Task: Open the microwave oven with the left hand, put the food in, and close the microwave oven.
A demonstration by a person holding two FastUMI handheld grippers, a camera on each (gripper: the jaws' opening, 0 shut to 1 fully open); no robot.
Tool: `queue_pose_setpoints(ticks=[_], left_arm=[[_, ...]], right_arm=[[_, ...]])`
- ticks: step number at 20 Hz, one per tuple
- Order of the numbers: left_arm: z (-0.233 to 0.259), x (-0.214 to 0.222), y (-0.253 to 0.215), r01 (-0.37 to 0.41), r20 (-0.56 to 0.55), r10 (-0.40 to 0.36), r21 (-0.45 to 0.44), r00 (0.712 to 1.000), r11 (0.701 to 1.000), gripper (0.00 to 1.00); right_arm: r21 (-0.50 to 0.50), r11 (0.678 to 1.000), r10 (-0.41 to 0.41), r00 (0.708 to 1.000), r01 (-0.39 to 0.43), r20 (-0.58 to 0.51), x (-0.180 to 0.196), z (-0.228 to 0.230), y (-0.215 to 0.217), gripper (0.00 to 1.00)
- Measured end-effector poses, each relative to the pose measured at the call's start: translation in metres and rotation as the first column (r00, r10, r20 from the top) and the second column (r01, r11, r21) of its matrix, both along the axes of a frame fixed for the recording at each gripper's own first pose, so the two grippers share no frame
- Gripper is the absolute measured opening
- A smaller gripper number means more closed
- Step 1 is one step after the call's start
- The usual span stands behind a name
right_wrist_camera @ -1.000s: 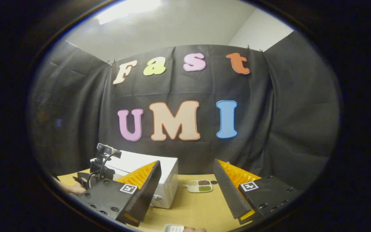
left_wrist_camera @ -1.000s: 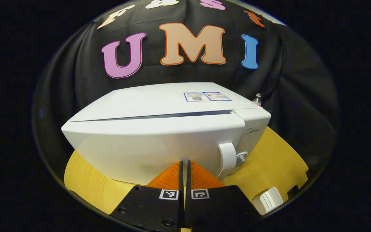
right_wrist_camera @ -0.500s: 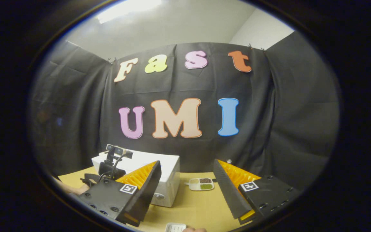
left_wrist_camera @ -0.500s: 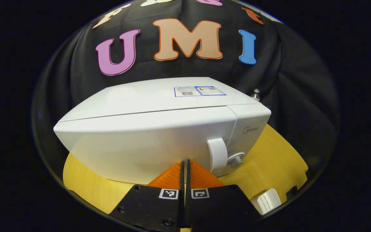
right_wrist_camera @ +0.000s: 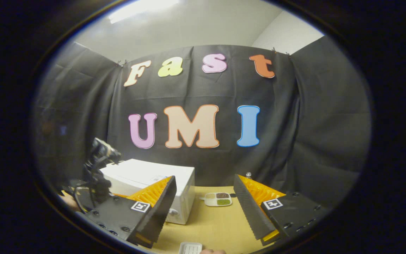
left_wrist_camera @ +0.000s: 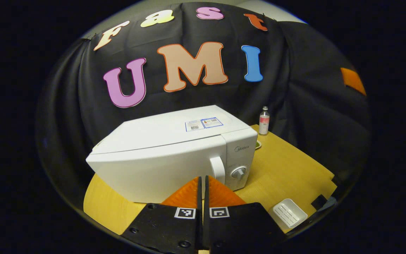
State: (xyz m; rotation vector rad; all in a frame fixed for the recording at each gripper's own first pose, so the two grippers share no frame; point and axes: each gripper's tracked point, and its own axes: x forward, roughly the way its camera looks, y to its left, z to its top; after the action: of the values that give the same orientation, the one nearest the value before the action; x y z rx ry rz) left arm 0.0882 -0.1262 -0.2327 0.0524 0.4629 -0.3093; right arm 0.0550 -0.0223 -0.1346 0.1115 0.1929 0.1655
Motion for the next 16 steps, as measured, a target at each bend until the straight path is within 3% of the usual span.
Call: queue_pose_setpoints(ticks=[4,6,7,8,11,12,13,14,16], left_arm=[[0.069,-0.021,0.021,-0.033,0.112,0.043,-0.095,0.993,0.995,0.0],[0.105,-0.025,0.041,-0.069,0.2,0.088,-0.099,0.976,0.993,0.0],[0.118,-0.03,0.049,-0.081,0.236,0.101,-0.094,0.966,0.992,0.0],[0.134,-0.033,0.055,-0.089,0.273,0.111,-0.092,0.956,0.992,0.0],[0.178,-0.042,0.071,-0.115,0.371,0.163,-0.149,0.914,0.982,0.0],[0.187,-0.043,0.074,-0.132,0.4,0.204,-0.2,0.894,0.971,0.32],[0.193,-0.045,0.078,-0.144,0.411,0.224,-0.218,0.884,0.965,0.63],[0.192,-0.044,0.083,-0.157,0.408,0.233,-0.212,0.883,0.965,0.95],[0.183,-0.048,0.087,-0.171,0.393,0.234,-0.189,0.889,0.967,0.96]], right_arm=[[0.021,0.999,0.025,0.999,-0.025,-0.025,-0.003,-0.007,0.016,0.92],[0.025,0.999,0.042,0.999,-0.042,-0.026,-0.003,-0.007,0.024,0.92],[0.028,0.998,0.048,0.999,-0.048,-0.022,-0.004,-0.004,0.028,1.0],[0.032,0.998,0.053,0.998,-0.053,-0.017,-0.003,0.0,0.031,0.92],[0.049,0.996,0.068,0.998,-0.068,-0.003,-0.005,0.01,0.039,0.92],[0.052,0.996,0.071,0.997,-0.071,-0.001,-0.005,0.013,0.04,1.0],[0.054,0.996,0.072,0.997,-0.072,0.002,-0.005,0.015,0.041,0.92],[0.056,0.996,0.072,0.997,-0.073,0.008,-0.006,0.02,0.041,0.92],[0.047,0.996,0.075,0.997,-0.076,0.024,-0.008,0.027,0.041,0.92]])
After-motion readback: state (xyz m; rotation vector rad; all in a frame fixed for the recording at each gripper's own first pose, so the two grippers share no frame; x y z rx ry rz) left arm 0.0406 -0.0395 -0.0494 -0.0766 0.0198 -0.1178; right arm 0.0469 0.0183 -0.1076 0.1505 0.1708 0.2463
